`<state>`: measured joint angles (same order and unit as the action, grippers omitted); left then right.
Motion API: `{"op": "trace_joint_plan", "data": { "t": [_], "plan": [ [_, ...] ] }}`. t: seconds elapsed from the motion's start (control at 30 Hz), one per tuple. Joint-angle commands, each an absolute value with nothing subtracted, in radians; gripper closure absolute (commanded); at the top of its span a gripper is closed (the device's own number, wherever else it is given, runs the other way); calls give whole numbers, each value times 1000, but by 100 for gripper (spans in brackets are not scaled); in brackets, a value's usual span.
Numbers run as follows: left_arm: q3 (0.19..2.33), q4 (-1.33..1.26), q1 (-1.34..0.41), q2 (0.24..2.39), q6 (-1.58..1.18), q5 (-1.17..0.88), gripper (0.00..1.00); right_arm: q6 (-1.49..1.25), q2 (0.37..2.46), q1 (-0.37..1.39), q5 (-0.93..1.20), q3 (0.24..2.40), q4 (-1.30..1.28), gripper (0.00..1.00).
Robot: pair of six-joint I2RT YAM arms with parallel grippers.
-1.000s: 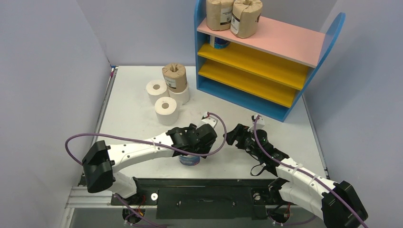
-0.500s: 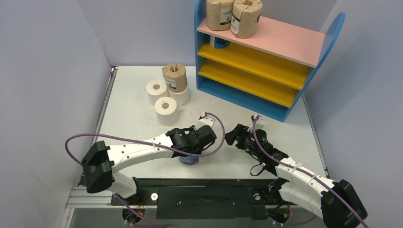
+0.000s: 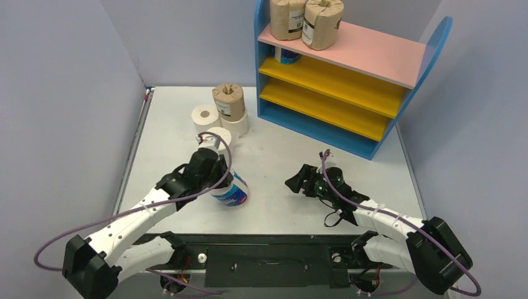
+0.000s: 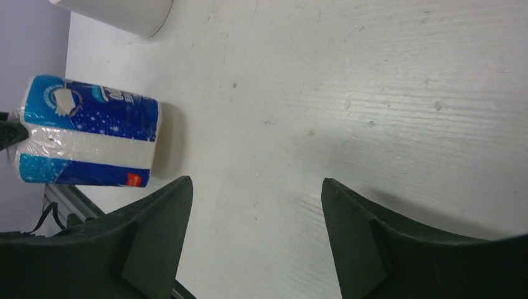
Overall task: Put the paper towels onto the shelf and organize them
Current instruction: Adjust the paper towel at the center of the board.
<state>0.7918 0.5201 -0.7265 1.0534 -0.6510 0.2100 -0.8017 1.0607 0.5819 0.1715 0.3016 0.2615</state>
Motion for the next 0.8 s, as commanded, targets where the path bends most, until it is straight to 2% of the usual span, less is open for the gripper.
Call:
{"op": "trace_joint_plan", "data": {
  "t": [0.0, 0.27, 0.43, 0.5, 0.63, 0.77],
  "plan": [
    [678, 428, -569, 953, -722, -25, 80, -830, 1125, 582, 286, 353, 412, 29],
    [509, 336, -292, 846, -805, -296, 80, -978, 1367, 634, 486, 465, 671, 28],
    [453, 342, -200, 794, -845, -303, 79, -1209, 1598, 642, 574, 520, 969, 23],
    [434, 347, -167, 759, -864, -295, 79, -1445, 1717, 647, 595, 534, 1187, 22],
    [400, 358, -123, 697, -887, -281, 78, -1699, 1945, 689, 599, 616, 1585, 17],
    [395, 386, -108, 696, -882, -268, 76, -1731, 2014, 738, 593, 671, 1561, 15]
  ]
}}
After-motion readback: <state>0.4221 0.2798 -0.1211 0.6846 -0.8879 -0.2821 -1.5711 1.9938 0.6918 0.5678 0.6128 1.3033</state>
